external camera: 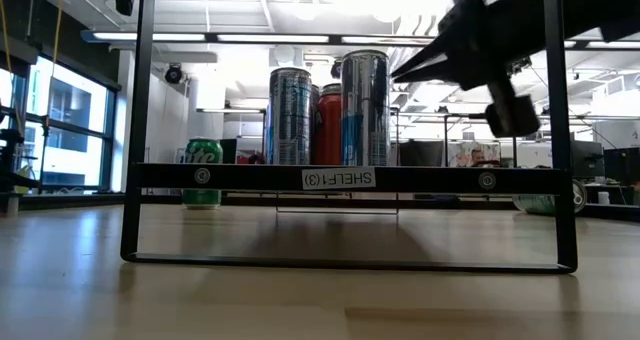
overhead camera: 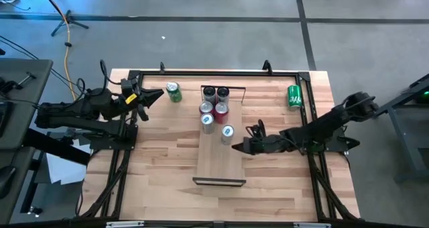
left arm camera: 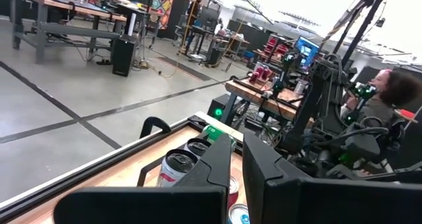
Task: Place canned beverage on shelf
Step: Put the blue soda can, aligned with the other blue soda can on the shelf
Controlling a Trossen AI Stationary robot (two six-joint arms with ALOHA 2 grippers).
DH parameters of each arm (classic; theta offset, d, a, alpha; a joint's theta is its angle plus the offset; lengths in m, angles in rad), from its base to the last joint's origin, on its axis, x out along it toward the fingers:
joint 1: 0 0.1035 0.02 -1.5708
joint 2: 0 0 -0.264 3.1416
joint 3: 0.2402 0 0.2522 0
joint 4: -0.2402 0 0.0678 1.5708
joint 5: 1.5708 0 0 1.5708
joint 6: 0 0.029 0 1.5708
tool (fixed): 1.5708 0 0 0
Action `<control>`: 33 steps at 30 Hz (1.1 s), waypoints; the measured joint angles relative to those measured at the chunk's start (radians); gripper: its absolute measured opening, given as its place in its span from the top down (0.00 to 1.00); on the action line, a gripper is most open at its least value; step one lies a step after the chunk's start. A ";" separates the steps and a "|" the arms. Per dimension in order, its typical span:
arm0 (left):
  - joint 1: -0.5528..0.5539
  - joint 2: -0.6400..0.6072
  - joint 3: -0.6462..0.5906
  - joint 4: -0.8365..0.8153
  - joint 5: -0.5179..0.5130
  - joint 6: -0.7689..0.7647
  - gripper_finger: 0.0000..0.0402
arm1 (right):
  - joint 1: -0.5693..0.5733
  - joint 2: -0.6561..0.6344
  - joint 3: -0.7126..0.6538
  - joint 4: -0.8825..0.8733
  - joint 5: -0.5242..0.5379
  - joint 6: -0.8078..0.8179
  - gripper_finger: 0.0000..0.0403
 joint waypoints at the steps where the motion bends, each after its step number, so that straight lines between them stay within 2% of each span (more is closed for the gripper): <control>1: 0.000 0.000 0.000 0.000 0.000 0.000 0.99 | -0.005 0.008 0.007 -0.001 -0.004 0.000 1.00; 14: 0.000 0.000 0.000 0.000 0.003 0.000 0.99 | -0.047 0.065 0.016 -0.032 -0.042 0.048 1.00; 33: 0.000 0.000 0.000 0.000 0.003 -0.001 0.99 | -0.124 0.066 0.016 -0.027 -0.084 0.036 1.00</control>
